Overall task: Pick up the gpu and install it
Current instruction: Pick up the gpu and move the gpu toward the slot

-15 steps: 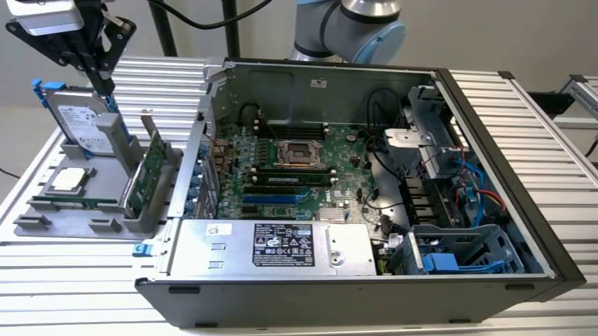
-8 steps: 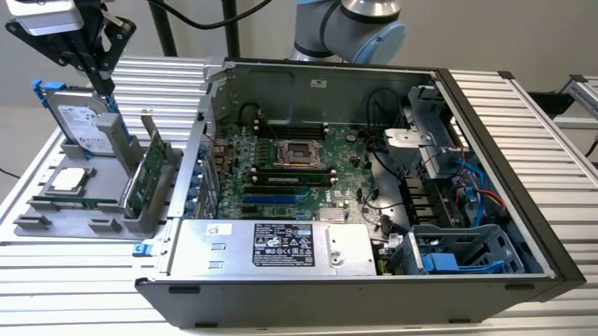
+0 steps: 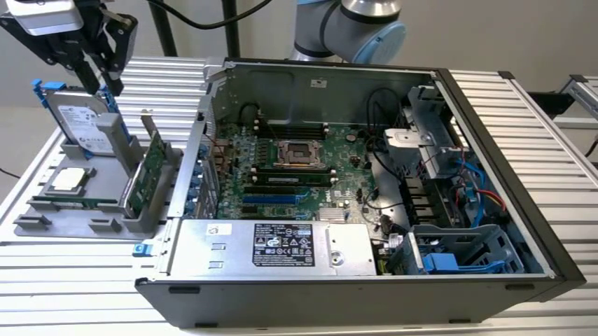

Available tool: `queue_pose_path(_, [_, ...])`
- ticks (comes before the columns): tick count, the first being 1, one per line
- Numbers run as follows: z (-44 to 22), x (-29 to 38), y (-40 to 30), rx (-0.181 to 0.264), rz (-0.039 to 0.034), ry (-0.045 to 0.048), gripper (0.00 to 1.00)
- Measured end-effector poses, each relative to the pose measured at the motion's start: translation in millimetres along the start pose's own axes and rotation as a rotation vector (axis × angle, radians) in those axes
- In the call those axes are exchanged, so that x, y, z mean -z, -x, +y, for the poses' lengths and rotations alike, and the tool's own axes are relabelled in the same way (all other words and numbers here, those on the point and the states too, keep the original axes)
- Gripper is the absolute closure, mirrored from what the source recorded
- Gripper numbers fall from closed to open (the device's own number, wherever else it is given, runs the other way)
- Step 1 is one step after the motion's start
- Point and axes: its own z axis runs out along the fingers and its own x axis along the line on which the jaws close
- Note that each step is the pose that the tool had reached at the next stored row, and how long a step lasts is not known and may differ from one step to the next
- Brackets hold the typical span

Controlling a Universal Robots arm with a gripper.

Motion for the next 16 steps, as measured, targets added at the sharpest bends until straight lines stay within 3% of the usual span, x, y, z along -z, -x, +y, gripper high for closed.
queue_pose_path(16, [-0.3,-4.1,2.6,0.000,0.0000,0.0000,0.00])
